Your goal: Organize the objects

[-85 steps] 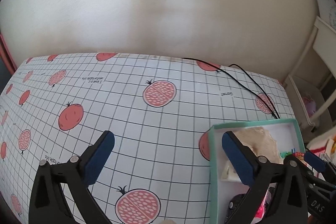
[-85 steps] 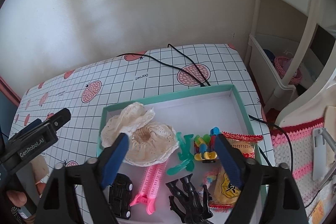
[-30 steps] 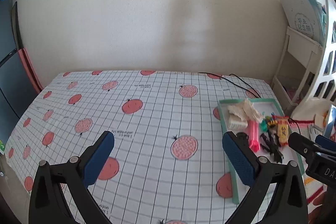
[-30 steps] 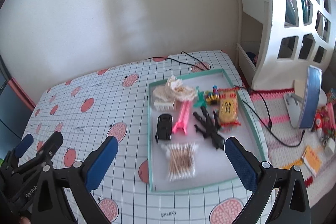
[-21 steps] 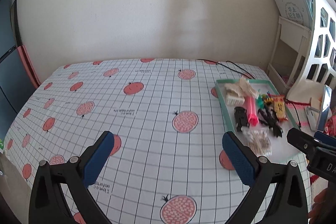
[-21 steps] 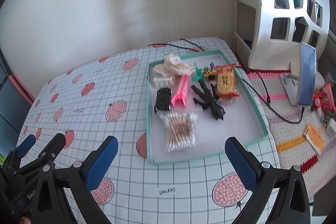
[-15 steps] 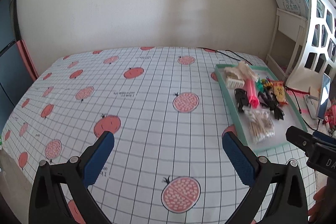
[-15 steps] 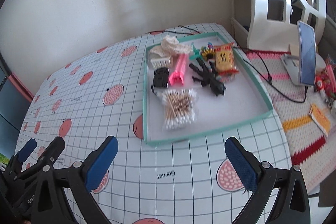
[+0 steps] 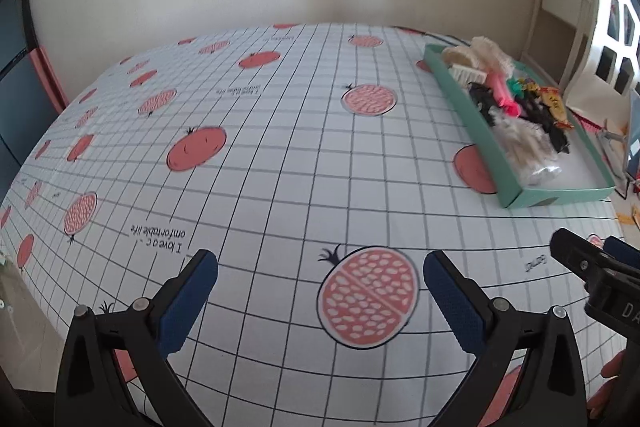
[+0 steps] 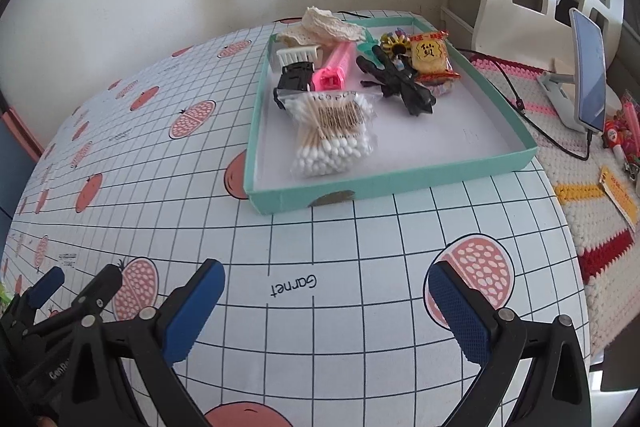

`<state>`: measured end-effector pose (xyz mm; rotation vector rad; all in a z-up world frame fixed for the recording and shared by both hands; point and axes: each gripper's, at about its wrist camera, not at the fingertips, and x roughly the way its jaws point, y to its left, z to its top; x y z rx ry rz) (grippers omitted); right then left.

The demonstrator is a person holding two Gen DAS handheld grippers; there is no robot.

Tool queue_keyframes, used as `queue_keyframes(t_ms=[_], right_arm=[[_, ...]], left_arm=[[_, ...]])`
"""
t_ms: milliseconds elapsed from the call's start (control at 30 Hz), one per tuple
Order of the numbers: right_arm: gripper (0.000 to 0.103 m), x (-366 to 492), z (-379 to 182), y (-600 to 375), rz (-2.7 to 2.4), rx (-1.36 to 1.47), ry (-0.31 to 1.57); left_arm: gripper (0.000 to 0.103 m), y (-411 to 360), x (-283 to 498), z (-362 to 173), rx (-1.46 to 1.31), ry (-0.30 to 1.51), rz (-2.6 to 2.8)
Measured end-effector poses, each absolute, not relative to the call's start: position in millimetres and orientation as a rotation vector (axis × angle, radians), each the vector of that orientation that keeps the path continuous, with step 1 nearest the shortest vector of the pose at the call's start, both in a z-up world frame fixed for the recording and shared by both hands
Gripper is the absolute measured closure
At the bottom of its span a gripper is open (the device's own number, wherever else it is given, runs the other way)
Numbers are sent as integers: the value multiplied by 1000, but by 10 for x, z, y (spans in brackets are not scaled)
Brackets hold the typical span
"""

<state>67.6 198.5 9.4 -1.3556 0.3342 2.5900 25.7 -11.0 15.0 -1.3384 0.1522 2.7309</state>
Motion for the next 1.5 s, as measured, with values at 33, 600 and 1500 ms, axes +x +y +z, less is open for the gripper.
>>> queue_keyframes(t_ms=[33,600,1500], right_arm=[[0,673,74,1986,2585,-1361,322],[0,630,-187,2002,2519,-1374,224],[0,639,-210,1978,2531,-1294,184]], left_arm=[[0,-138,240,122,-1353,136,2733],[1,-225,160,-65,-1387,143,2765],[0,-254,162,-198,-1377,67,2744]])
